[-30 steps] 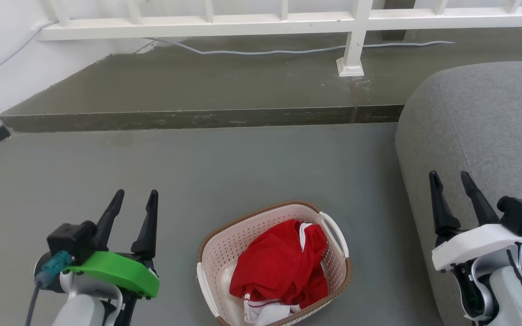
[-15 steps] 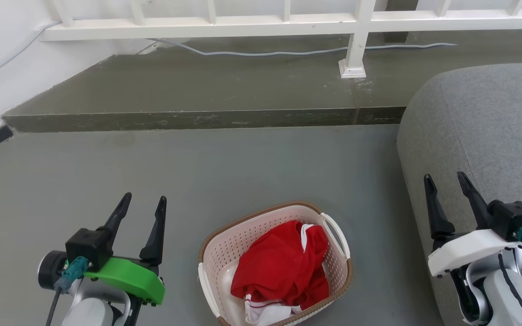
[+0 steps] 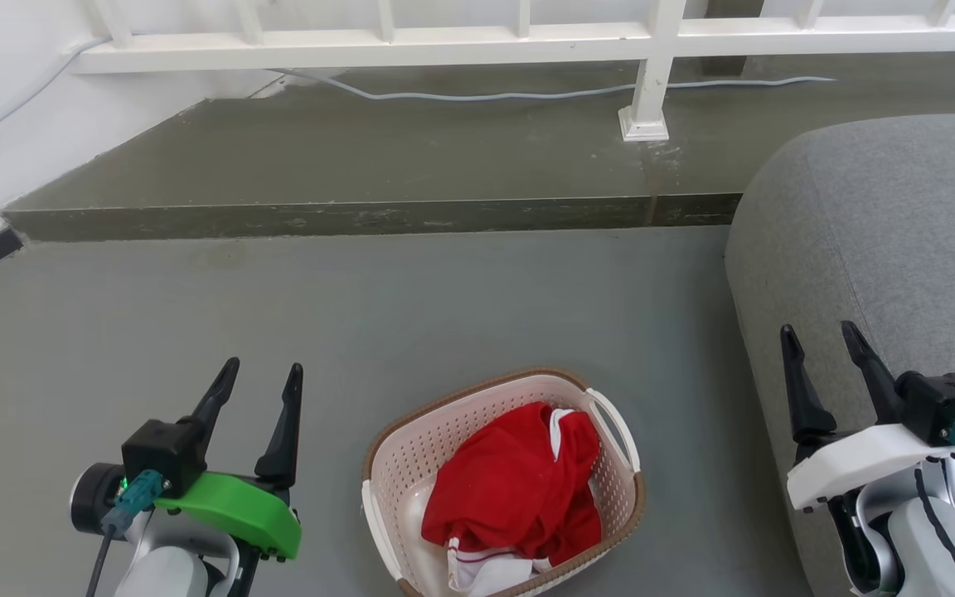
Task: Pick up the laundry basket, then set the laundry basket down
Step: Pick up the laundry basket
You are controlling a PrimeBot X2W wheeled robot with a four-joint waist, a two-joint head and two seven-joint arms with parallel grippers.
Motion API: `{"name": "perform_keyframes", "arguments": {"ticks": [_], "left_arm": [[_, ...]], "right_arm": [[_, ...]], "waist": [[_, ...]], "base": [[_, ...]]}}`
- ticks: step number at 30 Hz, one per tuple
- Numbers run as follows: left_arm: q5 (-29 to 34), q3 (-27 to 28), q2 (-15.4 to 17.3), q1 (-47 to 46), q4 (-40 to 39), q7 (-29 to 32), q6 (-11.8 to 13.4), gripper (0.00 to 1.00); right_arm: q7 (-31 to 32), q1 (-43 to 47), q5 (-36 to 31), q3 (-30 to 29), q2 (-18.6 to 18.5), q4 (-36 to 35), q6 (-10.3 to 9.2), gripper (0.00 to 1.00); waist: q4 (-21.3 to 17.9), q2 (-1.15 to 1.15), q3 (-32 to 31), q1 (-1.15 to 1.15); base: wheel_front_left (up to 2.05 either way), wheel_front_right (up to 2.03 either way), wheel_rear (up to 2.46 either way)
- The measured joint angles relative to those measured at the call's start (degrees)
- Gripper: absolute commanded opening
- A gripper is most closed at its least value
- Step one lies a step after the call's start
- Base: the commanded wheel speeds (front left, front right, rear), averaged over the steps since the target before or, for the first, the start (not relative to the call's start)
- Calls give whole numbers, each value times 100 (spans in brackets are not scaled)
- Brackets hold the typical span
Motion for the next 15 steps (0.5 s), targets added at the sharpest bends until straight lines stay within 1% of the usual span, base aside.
{"name": "perform_keyframes", "arguments": {"ticks": [9, 12, 15], "left_arm": [[15, 10, -63, -99, 18, 0, 0, 100], [23, 37, -63, -112, 5, 0, 18, 100], [25, 67, -65, -154, -14, 0, 23, 100]], "right_arm": [[0, 0, -23, -74, 13, -4, 3, 100], [0, -2, -45, -81, 13, -15, 52, 100], [0, -4, -45, -118, 41, -65, 52, 100]], "waist": [[16, 0, 55, 0], [19, 0, 130, 0], [17, 0, 232, 0]], "base": [[0, 0, 0], [0, 0, 0], [0, 0, 0]]}}
